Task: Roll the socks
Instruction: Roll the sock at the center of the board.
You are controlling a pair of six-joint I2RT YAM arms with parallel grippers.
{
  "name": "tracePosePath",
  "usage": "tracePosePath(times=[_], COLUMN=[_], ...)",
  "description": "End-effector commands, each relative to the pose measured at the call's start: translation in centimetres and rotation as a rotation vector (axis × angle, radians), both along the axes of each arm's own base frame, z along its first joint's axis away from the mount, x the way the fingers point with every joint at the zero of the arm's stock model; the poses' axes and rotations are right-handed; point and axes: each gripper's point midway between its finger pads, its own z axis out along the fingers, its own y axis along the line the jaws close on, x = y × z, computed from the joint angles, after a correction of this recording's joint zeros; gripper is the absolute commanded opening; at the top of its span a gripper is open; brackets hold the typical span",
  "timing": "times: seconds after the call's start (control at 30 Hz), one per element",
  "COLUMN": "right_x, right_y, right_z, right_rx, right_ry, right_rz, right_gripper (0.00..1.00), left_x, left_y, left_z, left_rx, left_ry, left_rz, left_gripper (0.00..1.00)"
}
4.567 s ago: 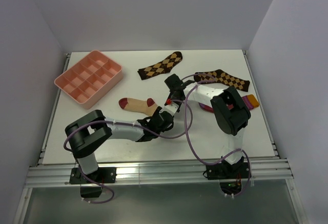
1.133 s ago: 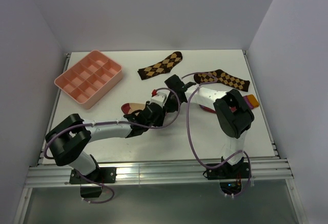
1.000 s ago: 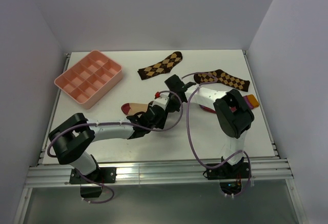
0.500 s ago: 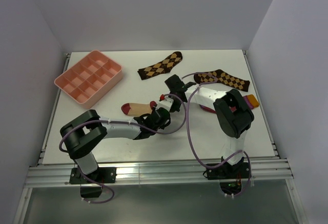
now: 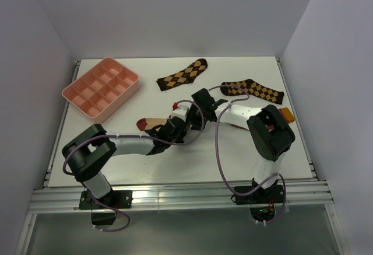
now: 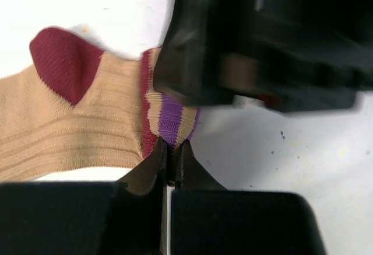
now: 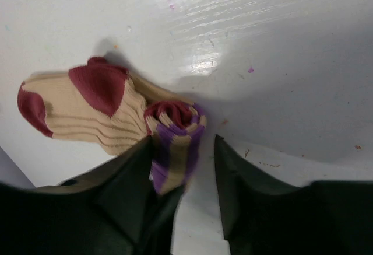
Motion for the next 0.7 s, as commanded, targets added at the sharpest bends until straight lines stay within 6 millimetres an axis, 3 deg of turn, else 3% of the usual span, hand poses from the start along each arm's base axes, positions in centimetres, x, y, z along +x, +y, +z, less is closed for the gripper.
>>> tracePosePath(times=[0.0,0.13,0.37,0.67], right_x=[1.7,1.7,1.4,2.0], right_y=[1.1,0.6,1.2,2.6], right_z=[4.2,5.4,5.0,3.7], right_rx=[0.109,0.161,0.199,0.202], right_ry=[-0.147,-0.2,-0.219,-0.205], right_rz=[-0.005,-0.041,-0.009,0.029], right_gripper=[0.56,0.67,0.68,0.67], left_x=[-0.9,-0.3,-1.2,-0.4], left_y=[0.7,2.4,3.2,4.6], left_z=[-0.5,-0.4,-0.4,-1.2], left_rx=[-0.149,-0.32,-0.603,-0.737], left_ry=[0.161,0.296,0.554,0.694], left_rz=[0.008,0.05,0.056,0.137], left_gripper=[0.01,0.01,0.01,0.01])
